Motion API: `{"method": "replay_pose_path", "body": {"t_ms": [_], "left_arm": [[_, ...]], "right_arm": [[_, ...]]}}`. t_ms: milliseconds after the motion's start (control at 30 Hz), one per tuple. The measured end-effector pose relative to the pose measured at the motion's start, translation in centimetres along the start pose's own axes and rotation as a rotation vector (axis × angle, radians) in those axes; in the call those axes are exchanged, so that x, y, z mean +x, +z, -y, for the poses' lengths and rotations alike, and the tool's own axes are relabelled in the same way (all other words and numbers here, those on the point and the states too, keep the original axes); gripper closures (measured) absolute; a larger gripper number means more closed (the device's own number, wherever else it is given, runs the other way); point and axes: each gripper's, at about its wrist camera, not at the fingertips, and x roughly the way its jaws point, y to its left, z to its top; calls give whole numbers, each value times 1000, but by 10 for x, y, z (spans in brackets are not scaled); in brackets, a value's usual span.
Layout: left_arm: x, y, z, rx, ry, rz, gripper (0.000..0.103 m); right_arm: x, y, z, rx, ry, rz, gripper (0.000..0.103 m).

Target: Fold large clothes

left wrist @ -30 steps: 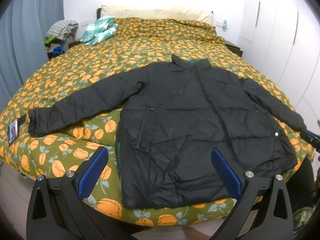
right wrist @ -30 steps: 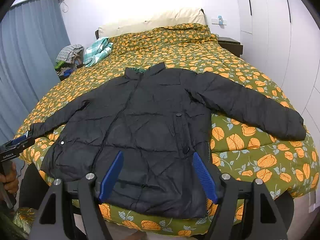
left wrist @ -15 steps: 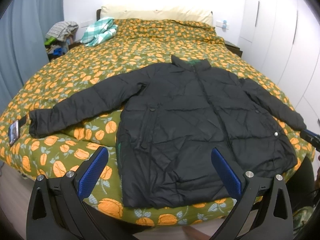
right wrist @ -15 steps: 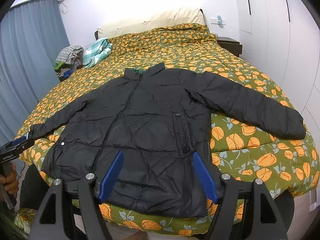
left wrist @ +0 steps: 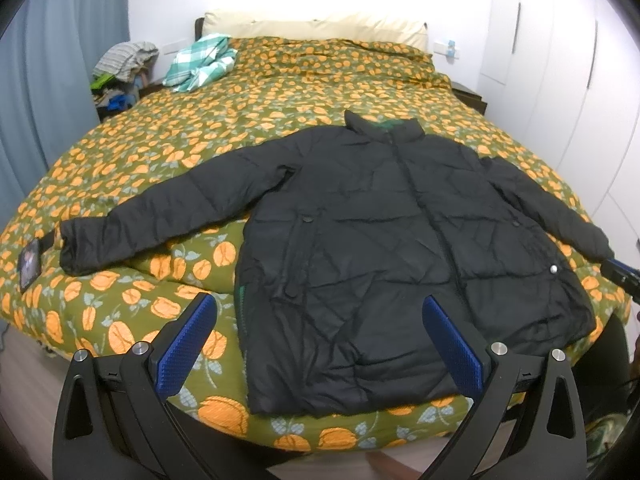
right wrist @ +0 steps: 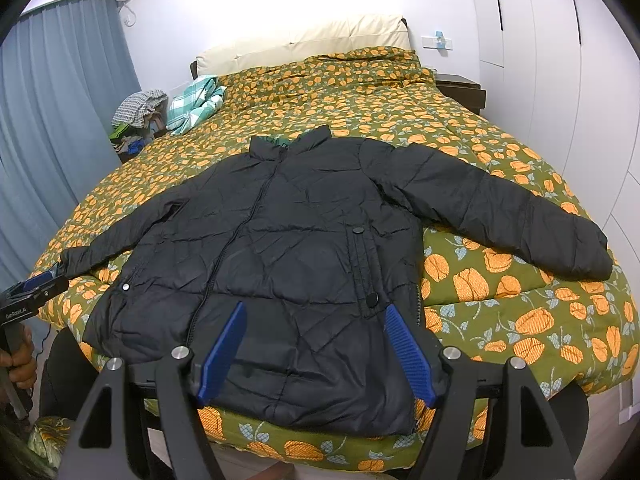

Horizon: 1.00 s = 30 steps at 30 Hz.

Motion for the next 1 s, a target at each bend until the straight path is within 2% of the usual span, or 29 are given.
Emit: {"method": "replay_pose_path", "body": {"t_ms": [1000], "left_arm": [[4,3,4,9,5,-12,1]], "right_arm": [[3,2,-5,-1,-2,-10,29]]}}
